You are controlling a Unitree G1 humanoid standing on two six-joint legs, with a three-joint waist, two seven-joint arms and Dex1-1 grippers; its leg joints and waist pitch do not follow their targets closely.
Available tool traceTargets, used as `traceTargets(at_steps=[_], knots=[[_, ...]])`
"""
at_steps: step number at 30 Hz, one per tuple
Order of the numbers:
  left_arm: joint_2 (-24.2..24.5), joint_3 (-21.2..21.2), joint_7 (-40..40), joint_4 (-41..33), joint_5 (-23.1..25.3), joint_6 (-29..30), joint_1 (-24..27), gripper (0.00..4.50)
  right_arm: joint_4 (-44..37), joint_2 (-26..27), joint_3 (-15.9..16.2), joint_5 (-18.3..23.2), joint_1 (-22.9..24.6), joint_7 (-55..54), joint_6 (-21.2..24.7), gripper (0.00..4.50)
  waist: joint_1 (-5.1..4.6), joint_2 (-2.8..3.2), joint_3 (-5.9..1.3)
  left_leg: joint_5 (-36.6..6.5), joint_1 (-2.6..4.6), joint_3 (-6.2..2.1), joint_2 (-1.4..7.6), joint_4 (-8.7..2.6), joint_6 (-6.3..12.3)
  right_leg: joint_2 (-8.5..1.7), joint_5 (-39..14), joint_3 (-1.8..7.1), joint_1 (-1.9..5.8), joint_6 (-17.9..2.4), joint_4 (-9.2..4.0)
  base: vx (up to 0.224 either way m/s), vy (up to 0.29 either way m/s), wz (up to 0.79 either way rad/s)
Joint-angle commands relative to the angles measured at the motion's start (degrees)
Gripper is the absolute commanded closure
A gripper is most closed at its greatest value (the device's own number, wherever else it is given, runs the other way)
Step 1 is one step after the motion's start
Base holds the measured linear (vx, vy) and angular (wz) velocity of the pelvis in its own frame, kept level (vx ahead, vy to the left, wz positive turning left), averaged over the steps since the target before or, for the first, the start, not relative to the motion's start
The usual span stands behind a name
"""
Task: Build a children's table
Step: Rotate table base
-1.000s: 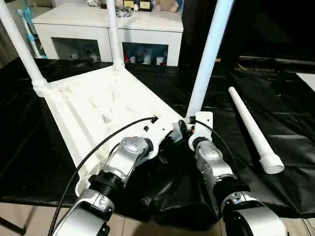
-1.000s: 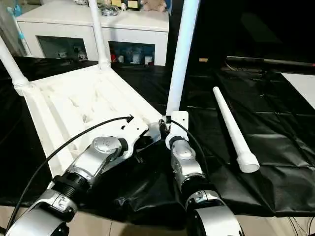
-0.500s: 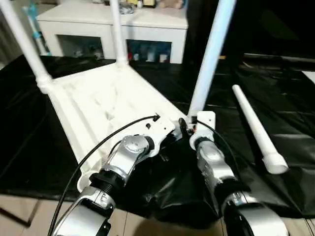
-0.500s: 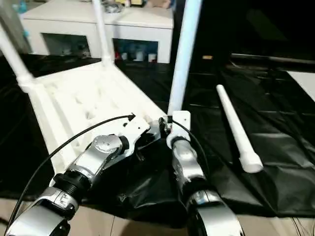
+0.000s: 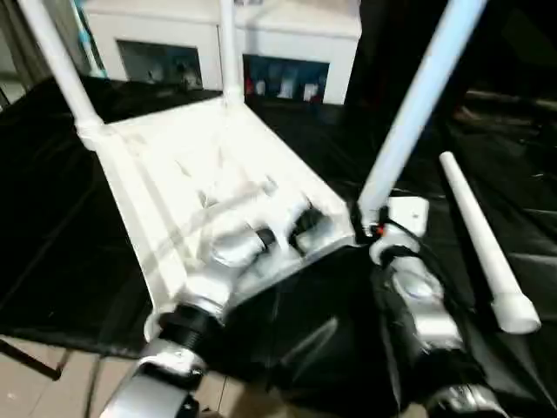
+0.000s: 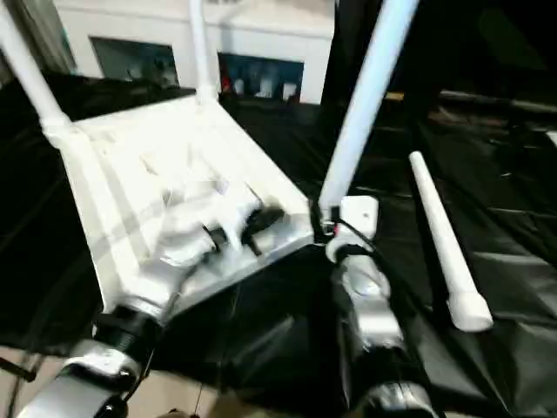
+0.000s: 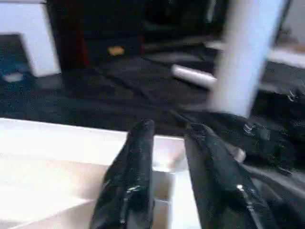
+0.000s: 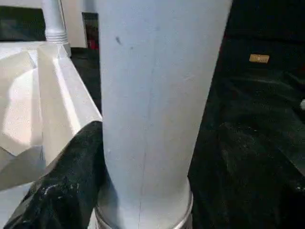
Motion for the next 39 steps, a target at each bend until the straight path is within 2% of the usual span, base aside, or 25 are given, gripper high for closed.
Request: traceTargets(at_steps=[1, 2, 3, 4, 5, 6, 7, 8, 9, 10, 11, 12, 13, 14, 15, 17, 18, 21, 24, 25, 26, 31, 34, 36, 39], knots=[[5.09, 3.67, 0.58, -8.7, -1.3, 5.79, 3.14, 2.95, -1.58, -3.01, -0.85, -1.21, 3.35, 0.51, 2.5, 0.68, 0.0, 0.07, -4.54, 2.89, 0.91, -0.33, 1.96, -2.21, 9.71, -1.43, 12.51, 1.96, 3.79, -15.61, -0.46, 0.0, 0.0, 0.0], [8.5, 6.07, 1.12, -13.01, -1.02, 7.76, 5.27, 2.82, -3.06, -3.89, -1.05, -0.97, 4.89, 1.69, 3.13, 0.68, -0.16, 0.02, -4.33, 2.15, 0.95, -0.22, 2.06, -2.26, 10.01, -1.39, 10.84, 1.91, 3.74, -15.28, -0.7, 0.0, 0.0, 0.0], [8.5, 6.07, 1.12, -13.01, -1.02, 7.76, 5.27, 2.82, -3.06, -3.89, -1.05, -0.97, 4.89, 1.69, 3.13, 0.68, -0.35, 0.14, -4.13, 0.06, 0.96, -0.19, 2.14, -2.46, 9.53, -1.41, 7.28, 1.92, 3.76, -14.5, -1.04, 0.0, 0.0, 0.0], [10.17, 8.12, 2.21, -14.83, -0.65, 8.67, 6.39, 2.73, -3.93, -4.28, -1.46, -0.84, 5.75, 1.83, 2.68, 0.68, -0.38, 0.26, -3.99, -1.23, 1.19, -0.11, 2.16, -2.64, 8.95, -1.28, 4.87, 1.91, 3.59, -14.14, -1.38, 0.0, 0.0, 0.0], [11.24, 9.55, 3.02, -16.16, -0.39, 9.35, 7.19, 2.62, -4.91, -4.53, -1.76, -0.74, 6.47, 1.85, 2.64, 0.68, -0.35, 0.2, -3.79, -4.15, 1.53, -0.06, 2.44, -2.94, 7.36, -1.18, 0.61, 1.93, 3.4, -13.5, -1.66, 0.0, 0.0, 0.0], [13.07, 11.79, 4.73, -17.29, 1.03, 9.08, 8.53, 2.52, -6.6, -4.33, -2.52, 1.04, 7.45, 2.9, 2.19, 0.68, -0.33, 0.49, -3.42, -7.79, 1.74, 0.02, 2.63, -3.34, 5.31, -1.05, -4.23, 1.9, 3.11, -12.66, -2.19, 0.0, 0.0, 0.0], [14.05, 13.66, 6.13, -17.98, 1.73, 9.19, 9.55, 2.43, -7.86, -4.29, -2.53, 2.45, 8.09, 4.48, 2.21, 0.68, -0.25, 0.39, -3.31, -10.32, 2.07, 0.12, 2.7, -3.52, 4.38, -0.97, -6.54, 1.9, 2.86, -12.05, -2.54, 0.0, 0.0, 0.0], [14.8, 15.1, 7.2, -18.5, 2.27, 9.28, 10.33, 2.35, -8.82, -4.26, -2.53, 3.54, 8.59, 5.69, 2.23, 0.68, -0.37, 0.42, -3.04, -14.53, 2.0, -0.04, 2.99, -4.02, 2.65, -1.13, -10.53, 1.97, 2.92, -10.5, -2.87, 0.0, 0.0, 0.0], [16.02, 17.71, 8.75, -19.45, 2.88, 9.36, 11.94, 2.35, -10.47, -4.24, -2.2, 5.57, 9.35, 8.39, 2.63, 0.68, -0.55, 0.41, -3.02, -15.56, 1.77, -0.15, 2.94, -4.18, 1.83, -1.09, -11.97, 2.0, 3.01, -9.64, -2.92, 0.0, 0.0, 0.0], [17.04, 20.1, 10.22, -20.42, 3.39, 9.33, 13.59, 2.29, -12.0, -4.32, -1.5, 7.86, 10.04, 11.73, 3.48, 0.68, -0.73, 0.72, -2.97, -17.95, 1.78, -0.39, 2.95, -4.42, 0.67, -1.08, -13.92, 2.01, 2.86, -8.33, -3.14, 0.0, 0.0, 0.0], [17.63, 21.8, 10.9, -21.14, 3.37, 9.46, 14.93, 2.1, -12.92, -4.54, -0.79, 9.02, 10.47, 13.99, 3.8, 0.68, -1.16, 0.48, -2.95, -19.08, 1.33, -0.58, 2.82, -4.6, 0.07, -1.03, -15.26, 1.97, 3.05, -7.11, -3.25, 0.0, 0.0, 0.0], [17.63, 21.8, 10.9, -21.14, 3.37, 9.46, 14.93, 2.01, -12.92, -4.54, -0.79, 9.02, 10.47, 13.99, 3.8, 0.68, -1.24, 0.49, -3.02, -19.32, 1.51, -0.61, 2.79, -4.55, -0.34, -1.08, -15.51, 2.02, 2.83, -6.69, -3.4, 0.0, 0.0, 0.0], [18.18, 23.51, 11.55, -22.64, 2.13, 11.17, 16.57, 2.01, -14.28, -4.62, -0.5, 11.34, 10.95, 16.38, 5.3, 0.68, -1.31, 0.38, -3.03, -19.28, 1.55, -0.54, 2.72, -4.47, -0.39, -1.07, -15.52, 2.08, 2.66, -6.79, -3.45, 0.0, 0.0, 0.0], [19.05, 24.74, 11.97, -23.64, 1.6, 12.47, 18.2, 1.87, -15.48, -5.2, 0.11, 12.52, 11.48, 18.56, 5.98, 0.68, -1.47, 0.45, -3.05, -19.08, 1.39, -0.62, 2.79, -4.52, -0.23, -1.11, -14.94, 2.11, 2.71, -7.33, -3.34, 0.0, 0.0, 0.0], [19.95, 25.54, 12.08, -24.59, 1.27, 13.84, 19.69, 1.87, -16.37, -5.82, 0.55, 12.89, 11.95, 19.91, 6.07, 0.68, -1.56, 0.2, -2.94, -19.38, 1.27, -0.58, 2.79, -4.49, -0.07, -1.13, -15.4, 2.1, 2.68, -7.45, -3.35, 0.0, 0.0, 0.0], [20.97, 26.49, 12.88, -25.16, 1.94, 15.39, 21.26, 1.67, -16.93, -6.32, 0.33, 13.25, 12.42, 20.58, 6.47, 0.68, -1.64, 0.31, -2.92, -19.18, 1.21, -0.52, 2.67, -4.49, 0.1, -1.17, -16.88, 2.16, 2.53, -7.1, -3.56, 0.0, 0.0, 0.0], [21.9, 27.53, 14.41, -25.2, 3.43, 17.57, 22.53, 1.67, -16.45, -6.59, -0.84, 13.1, 12.63, 19.78, 6.76, 0.68, -1.58, -0.1, -3.06, -18.16, 1.29, -0.51, 2.67, -4.33, 0.12, -1.13, -16.43, 2.19, 2.5, -7.15, -3.44, 0.0, 0.0, 0.0], [22.73, 28.59, 16.18, -25.26, 5.16, 21.59, 24.2, 1.39, -14.18, -6.75, -3.18, 11.51, 12.56, 16.43, 6.44, 0.68, -1.61, 0.12, -3.03, -17.04, 1.35, -0.45, 2.62, -4.35, -0.24, -0.93, -15.22, 2.21, 2.31, -7.4, -3.38, 0.0, 0.0, 0.0], [23.79, 26.46, 13.35, -26.28, 5.07, 24.83, 26.39, 1.24, -10.17, -6.71, -4.84, 8.94, 11.95, 11.24, 6.43, 0.68, -1.53, 0.03, -3.08, -16.87, 1.45, -0.43, 2.49, -4.34, -0.8, -0.89, -14.9, 2.2, 2.16, -7.61, -3.31, 0.0, 0.0, 0.0], [24.48, 24.48, 10.74, -28.58, 3.91, 28.07, 28.09, 1.13, -8.6, -7.27, -4.58, 7.27, 11.96, 9.3, 7.44, 0.68, -1.56, 0.02, -3.17, -17.12, 1.39, -0.5, 2.52, -4.33, -0.99, -0.94, -14.42, 2.21, 2.3, -7.61, -3.2, 0.0, 0.0, 0.0], [24.48, 24.48, 10.74, -28.58, 3.91, 28.07, 28.09, 1.02, -8.6, -7.27, -4.58, 7.27, 11.96, 9.3, 7.44, 0.68, -1.53, 0.01, -3.21, -16.79, 1.3, -0.58, 2.53, -4.36, -1.1, -0.95, -13.99, 2.16, 2.4, -7.67, -3.08, 0.0, 0.0, 0.0], [28.39, 18.47, 3.76, -34.9, 0.23, 33.99, 31.41, 0.73, -6.94, -8.36, -2.01, 5.0, 11.73, 9.02, 10.71, 0.68, -1.64, -0.06, -3.11, -18.18, 1.22, -0.53, 2.42, -4.31, -0.7, -0.87, -14.01, 2.2, 2.39, -7.63, -3.16, 0.0, 0.0, 0.0], [29.36, 17.12, 1.42, -36.82, -1.09, 36.29, 31.83, 0.48, -5.7, -8.28, -1.37, 3.57, 10.87, 8.36, 11.13, 0.68, -1.78, -0.08, -3.14, -17.77, 1.3, -0.46, 2.39, -4.23, -0.96, -0.88, -13.91, 2.24, 2.41, -8.0, -3.11, 0.0, 0.0, 0.0], [32.34, 13.68, -3.75, -40.91, -3.06, 39.71, 33.24, 0.31, -1.55, -7.47, 0.61, 1.84, 7.4, 8.76, 10.85, 0.68, -2.05, 0.12, -3.08, -17.17, 1.04, -0.53, 2.32, -4.29, -1.17, -0.83, -14.21, 2.22, 2.56, -8.24, -3.01, 0.0, 0.0, 0.0], [34.15, 11.38, -6.79, -42.73, -4.67, 40.53, 33.95, 0.09, 1.51, -6.97, 2.64, 0.4, 4.38, 9.51, 11.5, 0.68, -2.07, 0.21, -3.1, -17.97, 1.51, -0.42, 2.33, -4.09, -1.8, -0.61, -14.44, 2.32, 2.23, -8.74, -2.91, 0.0, 0.0, 0.0]])
